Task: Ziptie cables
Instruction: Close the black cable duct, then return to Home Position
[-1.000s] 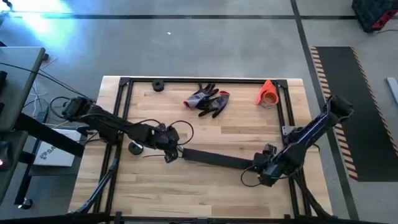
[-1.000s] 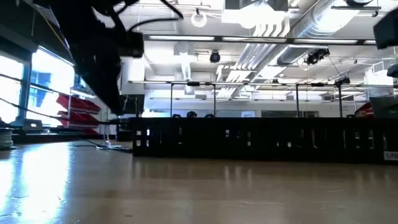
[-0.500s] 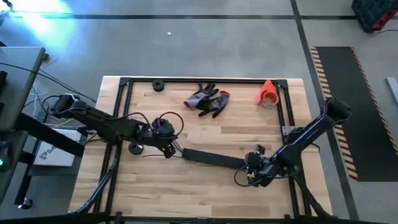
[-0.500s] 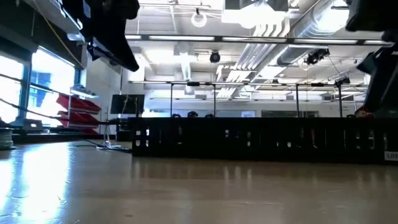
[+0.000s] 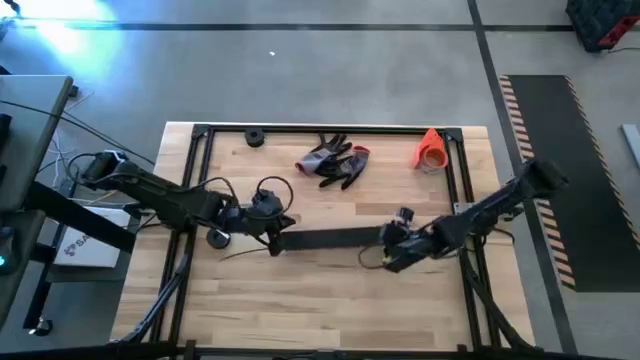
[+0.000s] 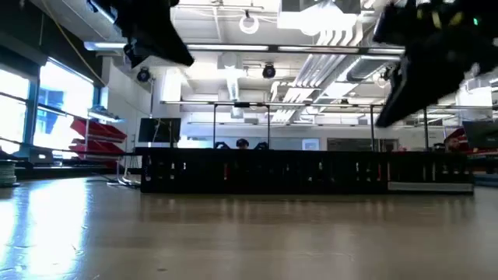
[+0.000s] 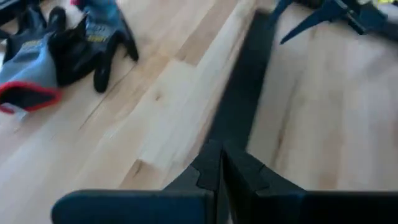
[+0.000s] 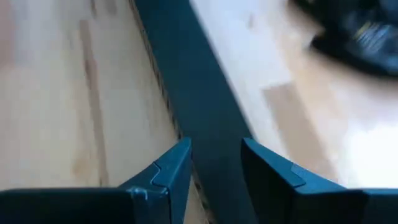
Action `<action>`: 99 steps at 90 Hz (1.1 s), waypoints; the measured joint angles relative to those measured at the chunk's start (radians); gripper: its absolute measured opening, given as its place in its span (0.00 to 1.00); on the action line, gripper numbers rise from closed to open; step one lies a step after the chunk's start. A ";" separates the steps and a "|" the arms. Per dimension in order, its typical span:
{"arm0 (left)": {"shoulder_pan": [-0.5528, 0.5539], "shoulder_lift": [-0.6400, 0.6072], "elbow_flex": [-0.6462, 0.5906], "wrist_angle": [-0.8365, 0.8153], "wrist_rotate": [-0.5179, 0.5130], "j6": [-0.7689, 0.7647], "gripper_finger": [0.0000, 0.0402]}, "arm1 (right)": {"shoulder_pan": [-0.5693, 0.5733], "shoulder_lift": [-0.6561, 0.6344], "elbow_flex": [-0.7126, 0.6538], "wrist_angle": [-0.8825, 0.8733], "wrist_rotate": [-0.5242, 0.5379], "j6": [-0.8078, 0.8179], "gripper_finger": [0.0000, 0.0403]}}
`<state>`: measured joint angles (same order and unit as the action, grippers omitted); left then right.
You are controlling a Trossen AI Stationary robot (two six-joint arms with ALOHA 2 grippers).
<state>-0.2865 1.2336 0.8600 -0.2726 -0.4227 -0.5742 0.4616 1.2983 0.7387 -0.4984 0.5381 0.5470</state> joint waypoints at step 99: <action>0.591 -0.749 -0.681 0.472 0.567 0.268 0.00 | -0.574 -1.283 -0.527 0.289 -0.578 -0.285 0.31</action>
<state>0.3049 0.4850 0.1792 0.1994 0.1444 -0.3061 -0.1127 0.0149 0.2119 -0.2097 -0.0399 0.2615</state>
